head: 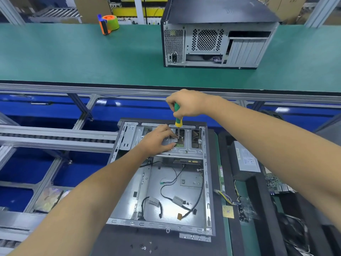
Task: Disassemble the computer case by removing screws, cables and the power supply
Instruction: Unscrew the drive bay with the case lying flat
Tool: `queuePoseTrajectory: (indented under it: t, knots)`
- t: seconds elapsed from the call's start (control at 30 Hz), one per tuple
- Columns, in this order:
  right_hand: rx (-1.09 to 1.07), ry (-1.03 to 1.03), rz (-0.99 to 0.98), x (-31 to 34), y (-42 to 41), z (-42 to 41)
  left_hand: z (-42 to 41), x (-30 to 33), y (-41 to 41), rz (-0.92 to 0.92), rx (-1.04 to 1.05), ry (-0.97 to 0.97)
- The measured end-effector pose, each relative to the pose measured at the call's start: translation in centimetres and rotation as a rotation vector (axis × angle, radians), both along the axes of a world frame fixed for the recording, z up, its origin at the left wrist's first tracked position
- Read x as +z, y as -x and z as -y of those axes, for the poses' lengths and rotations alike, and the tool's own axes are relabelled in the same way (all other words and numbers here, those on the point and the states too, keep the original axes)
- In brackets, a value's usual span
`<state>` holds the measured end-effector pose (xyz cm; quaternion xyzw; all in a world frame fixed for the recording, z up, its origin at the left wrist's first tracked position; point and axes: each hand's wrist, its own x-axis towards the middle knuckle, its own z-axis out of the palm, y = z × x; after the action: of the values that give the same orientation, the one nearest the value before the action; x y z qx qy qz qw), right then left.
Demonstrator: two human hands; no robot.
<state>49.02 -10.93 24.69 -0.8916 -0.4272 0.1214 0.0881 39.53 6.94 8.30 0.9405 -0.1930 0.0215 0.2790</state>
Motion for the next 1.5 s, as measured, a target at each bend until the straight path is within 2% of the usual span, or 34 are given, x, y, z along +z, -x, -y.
queuePoseTrajectory:
  t: [0.23, 0.37, 0.5, 0.67, 0.83, 1.03, 1.27, 1.5]
  knots:
    - [-0.018, -0.006, 0.002, 0.1, 0.2, 0.3, 0.1, 0.3, 0.2, 0.048, -0.013, -0.019]
    - [-0.027, 0.012, 0.032, 0.0, 0.4, 0.6, 0.3, 0.9, -0.4, 0.005, -0.014, -0.053]
    - [-0.041, 0.018, 0.036, -0.2, 0.5, 1.0, 0.6, 3.3, -2.9, -0.137, -0.119, -0.23]
    - [-0.062, 0.009, 0.01, -0.4, 0.4, 1.4, 1.9, 5.3, -5.3, -0.22, -0.298, -0.502]
    - [-0.076, 0.012, -0.001, -0.5, 0.4, 1.6, 2.0, 5.9, -6.6, -0.287, -0.399, -0.542]
    - [-0.086, 0.018, -0.001, -0.8, 0.6, 1.3, 2.8, 6.4, -6.5, -0.273, -0.48, -0.646]
    - [-0.106, 0.045, -0.015, -0.9, 0.2, 1.7, 4.4, 6.7, -5.5, -0.212, -0.457, -0.853]
    - [-0.124, 0.041, -0.027, -0.9, 0.2, 1.9, 3.8, 7.4, -6.1, -0.219, -0.52, -0.859]
